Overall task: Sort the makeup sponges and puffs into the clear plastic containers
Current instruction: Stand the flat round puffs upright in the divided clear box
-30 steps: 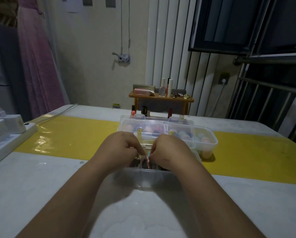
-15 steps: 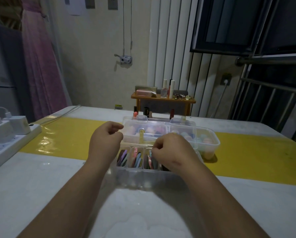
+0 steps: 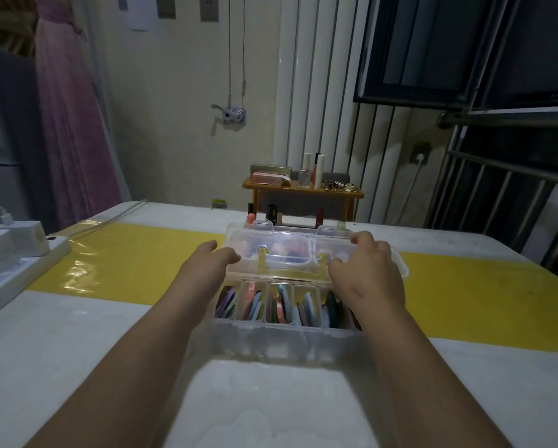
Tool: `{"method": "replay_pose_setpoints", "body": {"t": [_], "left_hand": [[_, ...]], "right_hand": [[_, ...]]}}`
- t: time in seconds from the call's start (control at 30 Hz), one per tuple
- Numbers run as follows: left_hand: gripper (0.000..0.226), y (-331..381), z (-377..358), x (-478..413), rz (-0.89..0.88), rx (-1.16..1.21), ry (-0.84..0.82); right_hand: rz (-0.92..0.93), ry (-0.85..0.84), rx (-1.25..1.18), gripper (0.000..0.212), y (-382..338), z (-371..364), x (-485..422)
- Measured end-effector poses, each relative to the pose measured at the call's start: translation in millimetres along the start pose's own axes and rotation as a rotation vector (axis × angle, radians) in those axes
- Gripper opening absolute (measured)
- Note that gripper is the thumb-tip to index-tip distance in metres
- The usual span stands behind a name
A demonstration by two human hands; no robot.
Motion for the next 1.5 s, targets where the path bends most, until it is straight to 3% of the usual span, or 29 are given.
{"method": "replay_pose_setpoints", "body": {"t": [0.27, 0.4, 0.63, 0.73, 1.03, 1.1, 1.17, 1.37, 1.5], "left_hand": [[0.066, -4, 2, 1, 0.002, 0.142, 0.03], [0.042, -1, 2, 3, 0.026, 0.268, -0.01], [0.064, 10, 12, 8, 0.013, 0.247, -0.075], [0.067, 9, 17, 13, 0.063, 0.288, -0.094], [0.011, -14, 17, 58, 0.077, 0.248, -0.104], [0.032, -20, 16, 63, 0.016, 0.213, -0.118], [0.045, -26, 19, 66, 0.005, 0.209, -0.124], [0.045, -29, 29, 72, -0.103, 0.122, -0.179], [0.094, -24, 29, 82, -0.221, -0.102, -0.161]], "right_hand": [[-0.084, 0.067, -0.208, 0.065, 6, 1, -4], [-0.139, 0.042, -0.399, 0.066, 9, 4, -6], [-0.348, -0.008, -0.69, 0.064, 15, 16, -10], [-0.358, -0.039, -0.718, 0.052, 19, 21, 2], [-0.297, -0.083, -0.714, 0.018, 39, 18, 53], [-0.32, -0.127, -0.802, 0.019, 44, 12, 62], [-0.242, -0.129, -0.724, 0.025, 47, 13, 65], [-0.16, -0.12, -0.643, 0.027, 50, 13, 67], [-0.088, -0.178, -0.581, 0.05, 51, 12, 76]]}}
Point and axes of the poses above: each hand's wrist, its own x-axis away from the middle knuckle, its own z-axis out of the back of the hand, y = z × x, the point moved 4 cm from there along -x, towards the middle knuckle, and after that the axes turned 7 degrees about y, right-handed, at the moved point
